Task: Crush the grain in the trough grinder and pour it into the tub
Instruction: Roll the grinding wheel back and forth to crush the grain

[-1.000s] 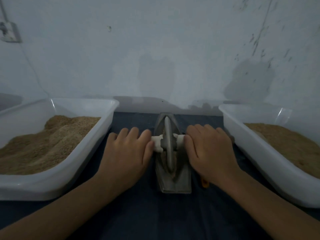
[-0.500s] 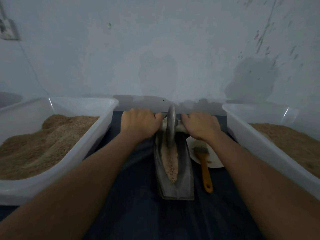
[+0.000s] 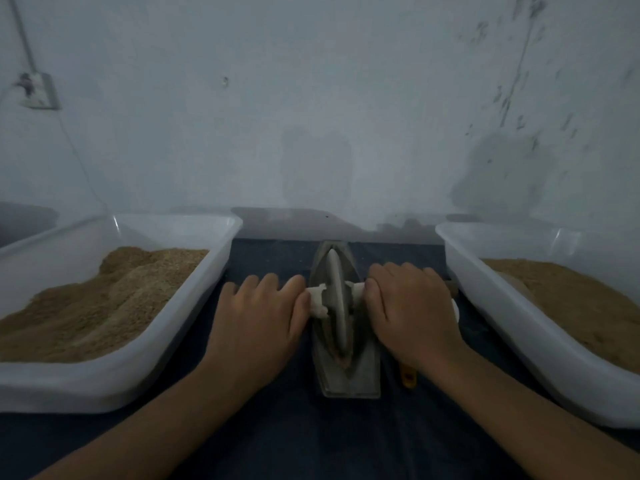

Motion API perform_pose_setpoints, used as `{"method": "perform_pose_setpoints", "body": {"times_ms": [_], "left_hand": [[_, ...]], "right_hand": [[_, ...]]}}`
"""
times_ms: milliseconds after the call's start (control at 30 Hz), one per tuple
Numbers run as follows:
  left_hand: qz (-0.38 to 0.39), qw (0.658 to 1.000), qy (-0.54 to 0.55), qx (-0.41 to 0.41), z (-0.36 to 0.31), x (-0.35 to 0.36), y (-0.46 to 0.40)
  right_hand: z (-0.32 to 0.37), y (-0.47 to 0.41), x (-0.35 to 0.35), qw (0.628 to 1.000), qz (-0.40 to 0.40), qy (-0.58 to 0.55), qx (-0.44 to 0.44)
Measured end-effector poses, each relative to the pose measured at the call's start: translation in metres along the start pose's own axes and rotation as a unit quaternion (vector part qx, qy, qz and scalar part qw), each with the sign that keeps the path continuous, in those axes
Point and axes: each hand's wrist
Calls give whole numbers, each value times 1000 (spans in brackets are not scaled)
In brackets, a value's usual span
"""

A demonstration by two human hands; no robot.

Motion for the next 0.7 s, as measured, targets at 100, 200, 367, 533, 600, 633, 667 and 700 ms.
{"method": "perform_pose_setpoints", "body": {"times_ms": [100, 200, 367, 533, 600, 633, 667, 700], "left_hand": [[3, 1000, -7, 8, 1, 5, -7], [34, 999, 15, 0, 5, 19, -33], [111, 993, -29, -6, 13, 47, -76], [108, 994, -4, -9, 14, 53, -95], [107, 994, 7, -7, 13, 50, -87], [96, 995, 1, 1, 10, 46, -80], [89, 996, -7, 6, 8, 42, -72], [71, 997, -17, 7, 7, 38, -64]], "right_hand": [[-1, 1, 3, 1000, -6, 12, 4], [-5, -14, 11, 997, 47, 60, 18], [-21, -60, 46, 986, 140, 56, 68], [-28, -75, 58, 978, 160, 1, 134], [-27, -66, 53, 982, 156, 46, 92], [-25, -60, 48, 984, 152, 65, 68], [-22, -53, 42, 985, 149, 69, 54], [-19, -46, 35, 986, 145, 65, 47]]}}
Point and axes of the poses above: each hand's wrist, its own y-axis away from the middle knuckle, its own x-axis out of the palm, z = x × y, and after that the axes turned 5 degrees about x, right-handed
